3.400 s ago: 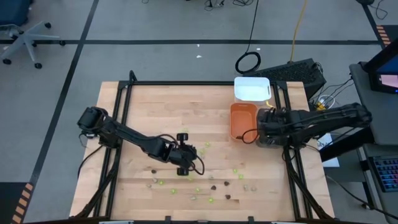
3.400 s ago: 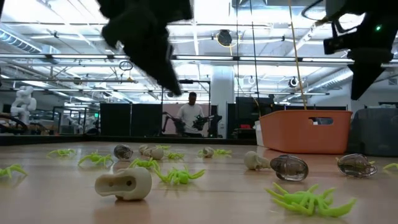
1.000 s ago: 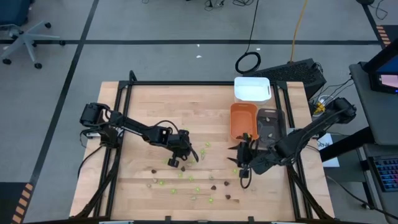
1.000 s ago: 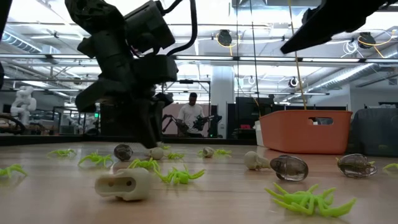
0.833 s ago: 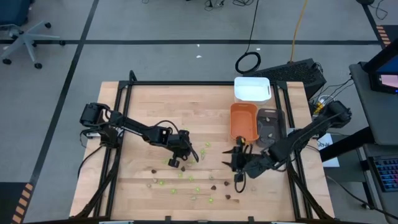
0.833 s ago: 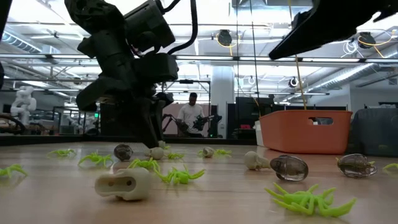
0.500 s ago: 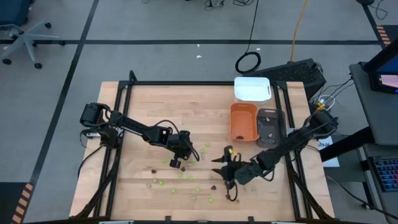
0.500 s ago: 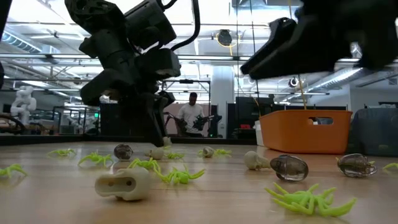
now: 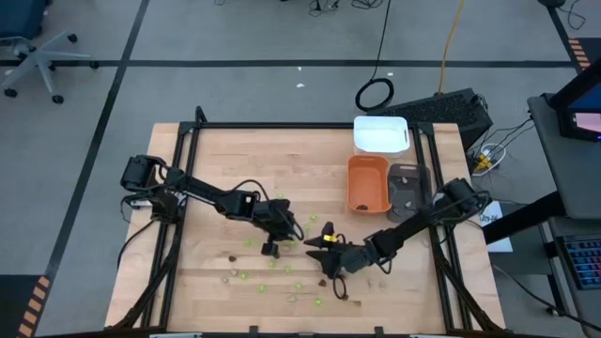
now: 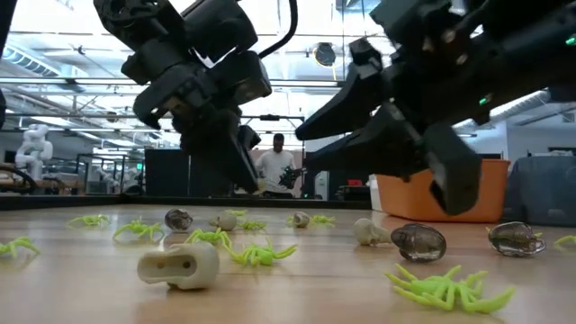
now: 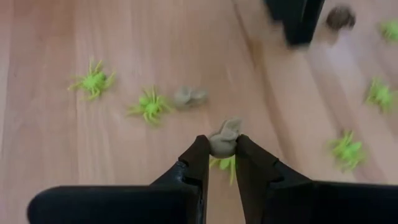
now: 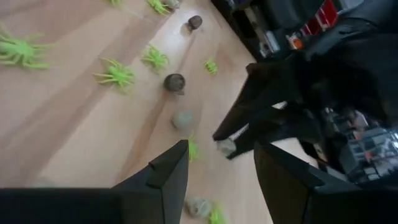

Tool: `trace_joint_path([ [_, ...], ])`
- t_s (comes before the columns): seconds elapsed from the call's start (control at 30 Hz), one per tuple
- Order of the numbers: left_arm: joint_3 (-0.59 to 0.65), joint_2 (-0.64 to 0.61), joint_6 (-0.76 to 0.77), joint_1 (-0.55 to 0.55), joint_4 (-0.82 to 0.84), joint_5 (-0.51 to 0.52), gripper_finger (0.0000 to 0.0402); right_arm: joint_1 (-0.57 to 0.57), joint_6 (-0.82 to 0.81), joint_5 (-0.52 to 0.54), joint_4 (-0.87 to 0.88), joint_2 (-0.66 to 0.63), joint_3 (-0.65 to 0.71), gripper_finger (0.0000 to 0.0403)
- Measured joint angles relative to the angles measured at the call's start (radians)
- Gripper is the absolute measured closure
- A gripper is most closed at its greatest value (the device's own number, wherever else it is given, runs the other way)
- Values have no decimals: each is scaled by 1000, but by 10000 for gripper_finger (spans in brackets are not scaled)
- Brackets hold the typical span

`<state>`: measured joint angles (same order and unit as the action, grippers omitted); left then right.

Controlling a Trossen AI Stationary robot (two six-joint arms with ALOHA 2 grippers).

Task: Sort Halloween decoration
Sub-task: Put the white skull toy into the black bin

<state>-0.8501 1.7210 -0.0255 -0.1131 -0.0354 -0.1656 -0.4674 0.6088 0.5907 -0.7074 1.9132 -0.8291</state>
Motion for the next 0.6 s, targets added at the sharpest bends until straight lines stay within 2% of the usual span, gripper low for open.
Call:
trace_joint_path([
  [0.1, 0, 0, 30, -5, -40, -14, 347, 32, 0, -55, -23, 13, 0, 236],
  [0.33, -1, -1, 47, -21, -90, -16, 347, 72, 34, -51, -23, 19, 0, 236],
  [0.47, -1, -1, 47, -20, -122, -15, 347, 95, 68, -120, -23, 19, 0, 236],
  [0.6, 0, -1, 48, -20, -131, -15, 347, 101, 117, -125, -18, 19, -13, 236],
])
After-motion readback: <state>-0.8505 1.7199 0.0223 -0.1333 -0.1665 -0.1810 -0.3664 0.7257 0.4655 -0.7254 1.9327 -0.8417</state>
